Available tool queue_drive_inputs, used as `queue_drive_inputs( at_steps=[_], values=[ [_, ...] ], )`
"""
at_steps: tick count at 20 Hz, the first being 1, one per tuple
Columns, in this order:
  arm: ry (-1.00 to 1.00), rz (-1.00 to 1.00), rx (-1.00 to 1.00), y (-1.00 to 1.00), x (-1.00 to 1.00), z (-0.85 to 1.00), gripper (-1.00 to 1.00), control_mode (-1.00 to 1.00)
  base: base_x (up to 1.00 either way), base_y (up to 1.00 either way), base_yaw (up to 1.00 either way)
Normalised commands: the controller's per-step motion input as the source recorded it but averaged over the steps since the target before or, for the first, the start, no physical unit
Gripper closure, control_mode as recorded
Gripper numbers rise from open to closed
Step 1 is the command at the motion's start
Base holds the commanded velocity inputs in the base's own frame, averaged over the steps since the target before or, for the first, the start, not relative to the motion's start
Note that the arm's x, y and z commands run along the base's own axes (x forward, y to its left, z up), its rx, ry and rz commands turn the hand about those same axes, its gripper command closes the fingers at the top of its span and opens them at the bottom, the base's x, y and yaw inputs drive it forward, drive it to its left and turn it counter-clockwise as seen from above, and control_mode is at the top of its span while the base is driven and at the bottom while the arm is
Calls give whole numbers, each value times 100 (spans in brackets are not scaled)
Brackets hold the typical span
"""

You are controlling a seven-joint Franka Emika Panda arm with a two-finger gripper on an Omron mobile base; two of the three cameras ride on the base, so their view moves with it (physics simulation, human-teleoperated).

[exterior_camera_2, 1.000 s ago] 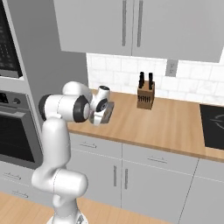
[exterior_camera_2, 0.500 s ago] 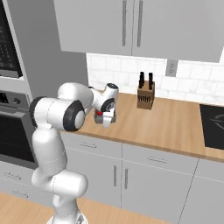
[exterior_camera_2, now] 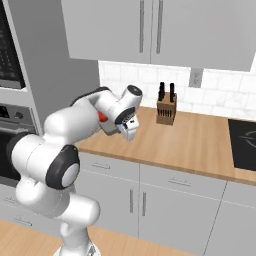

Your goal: Take the meat container that has the chicken drumstick and place it on the second highest rack of the freezer. Then take the vegetable container that has the sweet potato and tomato and place it on the highest rack of the freezer.

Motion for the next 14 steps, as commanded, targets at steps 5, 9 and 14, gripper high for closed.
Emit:
queue_drive_inputs(
  at_steps=[5,9,14],
  values=[
    [-27,63,-6,-16,-71,78,100,-100,0,0,0],
    [-20,59,-8,-11,-96,44,100,-100,0,0,0],
    [-17,65,-13,-10,-73,41,100,-100,0,0,0]
  ],
)
